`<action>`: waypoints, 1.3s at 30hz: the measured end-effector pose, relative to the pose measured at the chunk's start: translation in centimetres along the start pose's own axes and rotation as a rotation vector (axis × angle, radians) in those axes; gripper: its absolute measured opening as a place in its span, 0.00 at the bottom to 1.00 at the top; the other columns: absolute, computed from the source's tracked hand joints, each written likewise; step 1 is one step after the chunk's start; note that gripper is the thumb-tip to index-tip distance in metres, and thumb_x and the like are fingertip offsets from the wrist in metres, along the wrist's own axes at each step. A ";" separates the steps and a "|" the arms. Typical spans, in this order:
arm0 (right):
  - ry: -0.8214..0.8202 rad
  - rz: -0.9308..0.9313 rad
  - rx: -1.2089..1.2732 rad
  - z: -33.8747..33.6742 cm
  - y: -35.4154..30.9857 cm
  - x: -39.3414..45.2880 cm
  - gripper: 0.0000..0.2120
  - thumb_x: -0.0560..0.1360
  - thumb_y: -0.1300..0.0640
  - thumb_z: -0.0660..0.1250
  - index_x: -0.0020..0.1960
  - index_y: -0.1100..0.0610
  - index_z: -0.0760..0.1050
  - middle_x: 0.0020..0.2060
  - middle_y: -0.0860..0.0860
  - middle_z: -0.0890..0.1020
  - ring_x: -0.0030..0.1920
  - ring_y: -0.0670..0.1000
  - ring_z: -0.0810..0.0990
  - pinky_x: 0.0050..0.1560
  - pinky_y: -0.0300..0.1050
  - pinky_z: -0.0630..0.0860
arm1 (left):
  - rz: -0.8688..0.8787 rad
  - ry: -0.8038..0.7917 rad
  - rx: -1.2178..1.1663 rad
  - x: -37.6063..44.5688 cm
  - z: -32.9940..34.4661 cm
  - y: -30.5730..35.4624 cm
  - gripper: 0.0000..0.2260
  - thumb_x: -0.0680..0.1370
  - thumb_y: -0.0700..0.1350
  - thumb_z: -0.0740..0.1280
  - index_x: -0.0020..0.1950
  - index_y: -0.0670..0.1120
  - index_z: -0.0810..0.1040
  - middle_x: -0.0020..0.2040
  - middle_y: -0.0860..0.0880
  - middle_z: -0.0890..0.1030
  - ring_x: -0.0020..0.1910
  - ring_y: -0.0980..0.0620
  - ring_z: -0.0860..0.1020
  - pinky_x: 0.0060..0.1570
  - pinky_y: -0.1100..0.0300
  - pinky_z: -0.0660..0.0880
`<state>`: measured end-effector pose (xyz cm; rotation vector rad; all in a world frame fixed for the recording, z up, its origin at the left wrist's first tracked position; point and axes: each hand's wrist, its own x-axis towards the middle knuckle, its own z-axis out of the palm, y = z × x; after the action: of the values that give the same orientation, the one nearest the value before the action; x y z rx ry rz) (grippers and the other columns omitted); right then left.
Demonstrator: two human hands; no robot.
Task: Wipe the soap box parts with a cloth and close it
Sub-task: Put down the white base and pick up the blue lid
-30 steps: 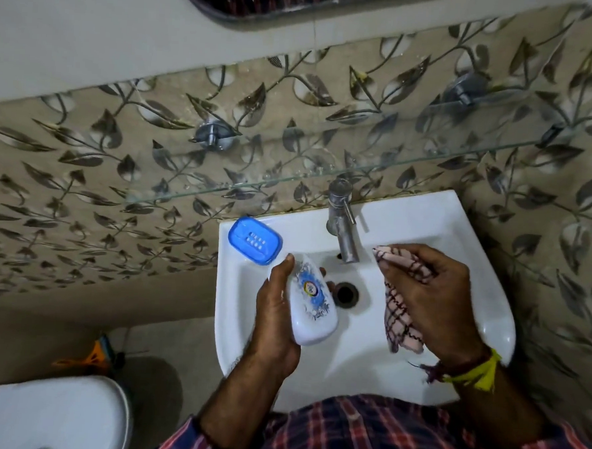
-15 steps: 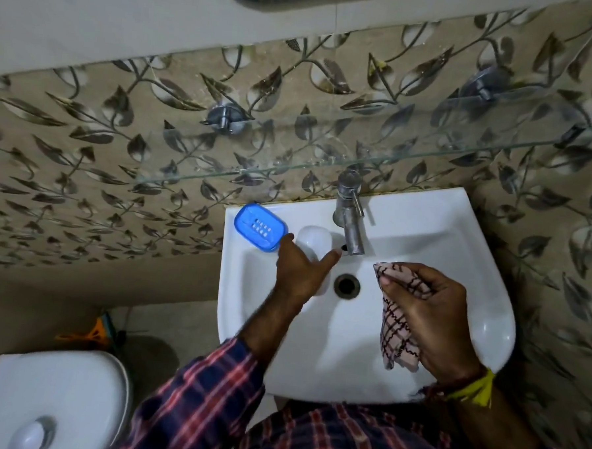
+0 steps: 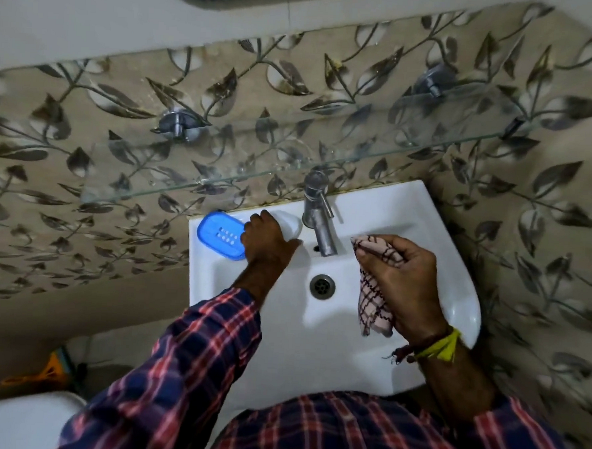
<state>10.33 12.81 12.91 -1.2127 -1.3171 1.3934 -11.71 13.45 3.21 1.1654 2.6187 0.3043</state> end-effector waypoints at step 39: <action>-0.178 0.106 -0.036 3.2 0.3 0.2 0.12 0.71 0.68 0.75 0.42 0.50 0.85 0.38 0.46 0.88 0.36 0.44 0.85 0.37 0.32 0.79 | -0.669 -0.005 -0.444 -0.8 -5.8 -9.6 0.23 0.83 0.51 0.64 0.67 0.32 0.74 0.66 0.34 0.79 0.66 0.37 0.77 0.66 0.50 0.73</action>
<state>7.14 12.40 12.50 -1.2201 -1.4223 1.5903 -19.67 6.11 5.97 0.1309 2.5620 0.6780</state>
